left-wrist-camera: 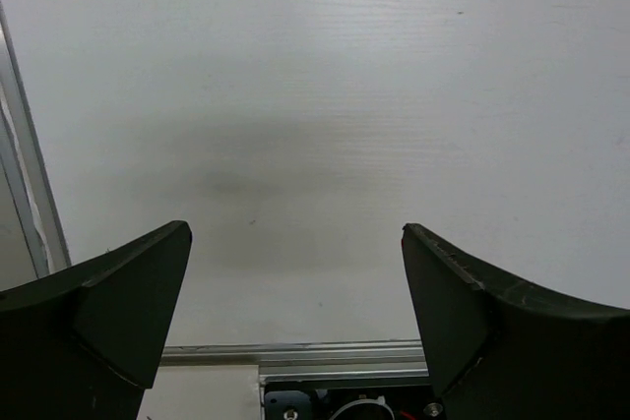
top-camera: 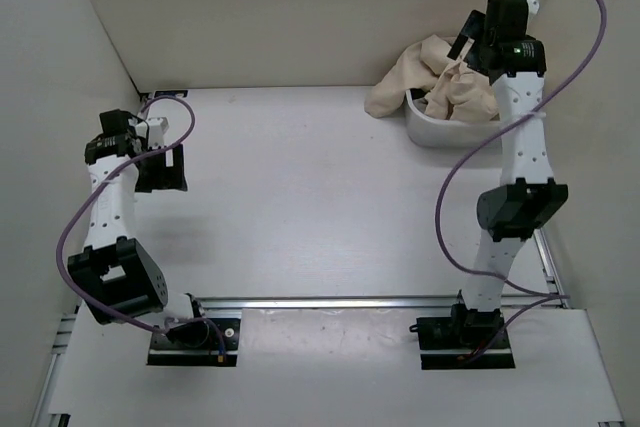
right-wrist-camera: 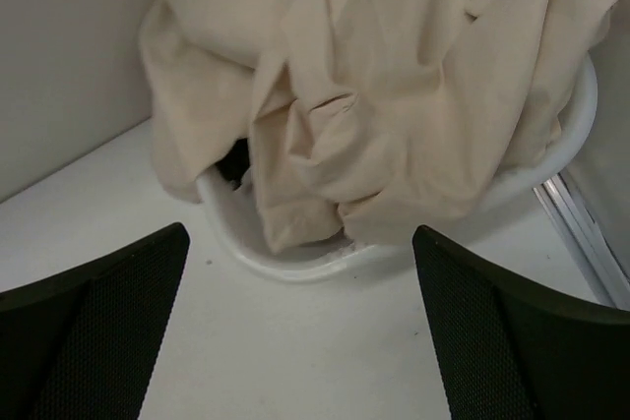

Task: Fold and stack the trousers
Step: Grab the trousers from the pile

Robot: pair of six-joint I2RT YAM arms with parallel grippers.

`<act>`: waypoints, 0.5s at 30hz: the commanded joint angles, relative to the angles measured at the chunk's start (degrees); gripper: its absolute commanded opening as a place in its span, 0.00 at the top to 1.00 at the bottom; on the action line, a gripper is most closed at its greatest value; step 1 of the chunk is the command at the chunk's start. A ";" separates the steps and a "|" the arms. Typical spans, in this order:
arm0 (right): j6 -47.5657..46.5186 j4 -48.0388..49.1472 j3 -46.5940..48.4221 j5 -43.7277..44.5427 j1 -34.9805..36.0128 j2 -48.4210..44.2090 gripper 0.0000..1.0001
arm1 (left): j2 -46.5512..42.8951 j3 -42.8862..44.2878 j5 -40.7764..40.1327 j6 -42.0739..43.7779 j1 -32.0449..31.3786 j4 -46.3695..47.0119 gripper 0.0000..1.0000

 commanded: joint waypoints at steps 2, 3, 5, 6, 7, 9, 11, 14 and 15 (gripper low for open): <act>-2.46 8.59 -2.87 2.15 -3.87 5.32 0.01 | 2.61 3.82 -3.03 1.16 -0.07 -0.52 0.00; -2.46 12.80 -3.93 2.16 -4.49 7.94 0.01 | 4.27 4.35 -3.73 1.16 -0.07 -1.13 0.00; -3.69 13.99 -0.36 0.06 -4.50 12.07 0.01 | 6.03 5.76 -5.13 1.68 -0.07 -1.66 0.00; -4.21 15.21 1.66 0.05 -4.50 16.18 0.01 | 7.52 7.25 -5.75 1.69 -0.07 -1.66 0.00; -4.22 15.83 3.51 0.05 -4.50 17.88 0.01 | 8.23 8.04 -6.45 1.69 -0.07 -1.66 0.00; -4.22 17.40 3.53 0.84 -5.02 21.39 0.01 | 9.81 10.93 -8.48 1.69 -0.07 -2.71 0.00; -4.22 18.20 3.53 0.23 -5.02 22.72 0.02 | 12.01 12.35 -9.09 1.69 -0.07 -3.24 0.00; -4.22 18.82 2.74 -1.71 -5.55 23.43 0.36 | 14.91 14.02 -11.55 1.69 -0.07 -3.24 0.00; -4.22 18.82 1.95 -2.23 -5.55 23.43 0.54 | 15.62 14.55 -12.17 1.08 -0.07 -3.85 0.00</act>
